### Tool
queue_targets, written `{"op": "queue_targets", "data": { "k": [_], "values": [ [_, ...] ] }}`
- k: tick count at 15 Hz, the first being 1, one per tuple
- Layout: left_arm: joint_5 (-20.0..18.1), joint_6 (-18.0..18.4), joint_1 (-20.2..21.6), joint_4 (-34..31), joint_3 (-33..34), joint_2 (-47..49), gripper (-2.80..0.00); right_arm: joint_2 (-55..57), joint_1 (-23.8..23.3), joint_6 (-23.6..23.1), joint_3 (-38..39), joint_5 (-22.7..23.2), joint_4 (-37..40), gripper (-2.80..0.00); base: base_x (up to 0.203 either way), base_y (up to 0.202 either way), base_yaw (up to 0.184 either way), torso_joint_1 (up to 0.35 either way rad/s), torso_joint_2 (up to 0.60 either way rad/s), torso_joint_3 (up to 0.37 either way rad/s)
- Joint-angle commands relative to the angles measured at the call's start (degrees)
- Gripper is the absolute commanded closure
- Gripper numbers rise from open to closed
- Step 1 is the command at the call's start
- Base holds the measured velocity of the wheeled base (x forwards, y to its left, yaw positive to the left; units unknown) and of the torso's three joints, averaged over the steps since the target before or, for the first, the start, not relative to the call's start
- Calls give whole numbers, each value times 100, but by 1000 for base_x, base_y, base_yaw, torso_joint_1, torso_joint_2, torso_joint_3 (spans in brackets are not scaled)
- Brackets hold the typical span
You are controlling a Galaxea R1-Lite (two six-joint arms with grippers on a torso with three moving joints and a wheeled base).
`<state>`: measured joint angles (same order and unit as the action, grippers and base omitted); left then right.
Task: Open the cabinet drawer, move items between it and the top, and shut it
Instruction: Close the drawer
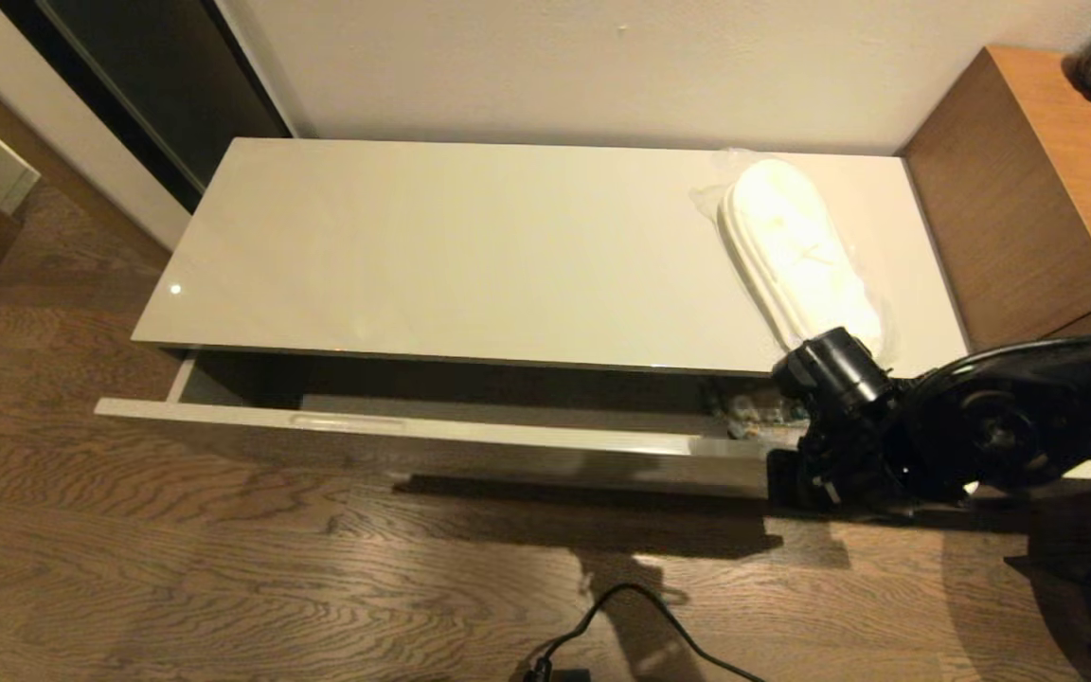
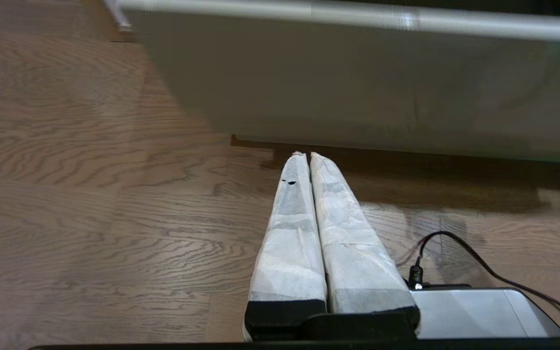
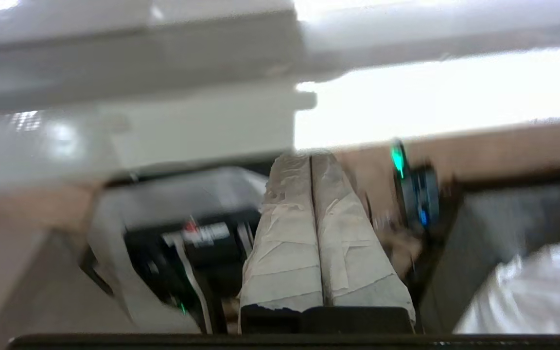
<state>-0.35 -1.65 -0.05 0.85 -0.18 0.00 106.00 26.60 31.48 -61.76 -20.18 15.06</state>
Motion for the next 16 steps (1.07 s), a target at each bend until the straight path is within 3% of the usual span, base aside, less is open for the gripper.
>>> {"op": "queue_targets", "data": {
  "k": [1,4,7,12,16],
  "values": [
    [0,-2,-4,3,1,9,0,215,-230,-196,-862,-36,168,0,0,0,0,0,0,0],
    [0,-2,5,3,1,9,0,387,-370,-451,-1808,-106,633,0,0,0,0,0,0,0],
    [0,-2,0,3,1,9,0,280,-375,-635,-1962,-118,854,0,0,0,0,0,0,0],
    [0,-2,-4,3,1,9,0,-214,-375,-733,-2352,-119,1849,0,0,0,0,0,0,0],
    [0,-2,4,3,1,8,0,-1048,-375,-765,-2772,-119,3299,0,0,0,0,0,0,0]
  ]
}}
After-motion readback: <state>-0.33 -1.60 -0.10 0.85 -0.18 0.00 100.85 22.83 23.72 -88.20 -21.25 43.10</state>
